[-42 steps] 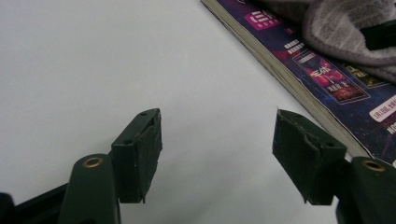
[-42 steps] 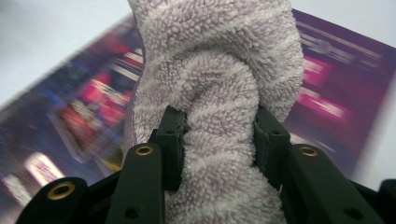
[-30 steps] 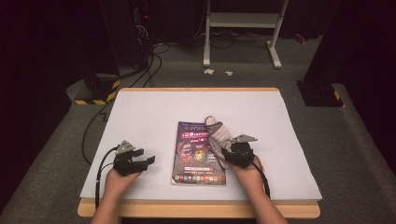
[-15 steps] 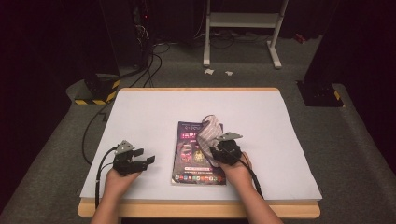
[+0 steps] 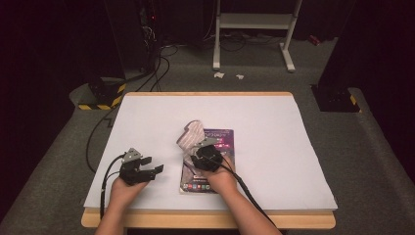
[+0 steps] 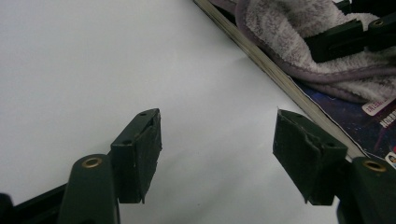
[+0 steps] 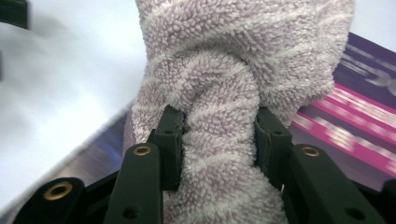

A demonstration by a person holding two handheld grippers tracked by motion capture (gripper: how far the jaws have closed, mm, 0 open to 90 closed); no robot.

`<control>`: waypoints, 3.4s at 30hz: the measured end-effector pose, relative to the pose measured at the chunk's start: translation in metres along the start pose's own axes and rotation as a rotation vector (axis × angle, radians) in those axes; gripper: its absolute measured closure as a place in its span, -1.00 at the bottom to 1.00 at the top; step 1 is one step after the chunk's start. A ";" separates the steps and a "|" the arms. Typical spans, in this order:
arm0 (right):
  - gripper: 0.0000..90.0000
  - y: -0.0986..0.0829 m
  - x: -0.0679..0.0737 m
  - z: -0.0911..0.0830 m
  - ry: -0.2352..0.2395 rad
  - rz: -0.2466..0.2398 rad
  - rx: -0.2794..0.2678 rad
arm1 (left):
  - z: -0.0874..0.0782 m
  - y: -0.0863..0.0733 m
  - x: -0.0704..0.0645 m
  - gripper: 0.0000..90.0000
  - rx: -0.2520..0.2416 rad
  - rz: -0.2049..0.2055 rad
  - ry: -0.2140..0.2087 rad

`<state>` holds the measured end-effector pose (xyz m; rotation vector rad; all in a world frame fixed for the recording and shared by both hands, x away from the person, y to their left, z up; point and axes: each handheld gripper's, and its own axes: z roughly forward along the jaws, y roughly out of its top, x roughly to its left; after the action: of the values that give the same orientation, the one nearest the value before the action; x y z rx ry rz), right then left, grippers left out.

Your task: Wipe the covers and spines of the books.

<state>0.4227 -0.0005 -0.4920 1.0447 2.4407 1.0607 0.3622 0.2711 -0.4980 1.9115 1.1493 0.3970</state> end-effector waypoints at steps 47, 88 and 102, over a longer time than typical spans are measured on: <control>0.35 -0.017 -0.108 -0.039 -0.209 0.197 -0.017 | -0.007 -0.001 0.008 -0.42 -0.049 -0.018 0.057; 0.33 0.023 -0.077 0.019 -0.136 0.151 0.011 | -0.006 -0.001 0.003 -0.50 -0.019 0.000 0.045; 0.33 -0.016 -0.132 -0.026 -0.221 0.244 0.010 | -0.006 -0.001 0.004 -0.50 -0.028 -0.007 0.042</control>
<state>0.4939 -0.1151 -0.4893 1.4100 2.1861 0.9450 0.3603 0.2773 -0.4957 1.8821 1.1715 0.4492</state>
